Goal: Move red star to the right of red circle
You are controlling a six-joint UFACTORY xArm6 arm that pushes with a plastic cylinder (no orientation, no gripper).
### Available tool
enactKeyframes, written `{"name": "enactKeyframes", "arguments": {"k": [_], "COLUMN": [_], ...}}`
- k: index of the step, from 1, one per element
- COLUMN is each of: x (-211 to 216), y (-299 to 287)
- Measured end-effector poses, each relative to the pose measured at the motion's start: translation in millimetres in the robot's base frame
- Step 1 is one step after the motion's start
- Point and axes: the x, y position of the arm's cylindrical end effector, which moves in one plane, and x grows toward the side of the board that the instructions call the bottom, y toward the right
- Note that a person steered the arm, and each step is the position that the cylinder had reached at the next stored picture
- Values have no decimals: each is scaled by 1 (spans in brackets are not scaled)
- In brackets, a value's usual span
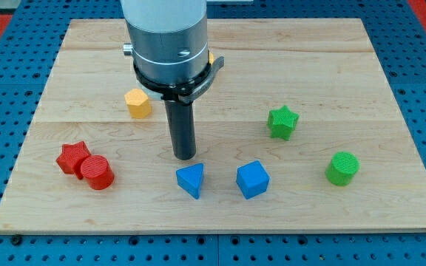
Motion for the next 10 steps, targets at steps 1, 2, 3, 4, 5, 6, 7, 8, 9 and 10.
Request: {"name": "enactKeyframes", "arguments": {"k": [1,2,3,4,5,6,7,8,9,10], "x": [-3,-3,-3,7,7,5,2,0,0,0], "y": [6,7,-1,-43,-84,-96,-124,-159,-166,-166]}}
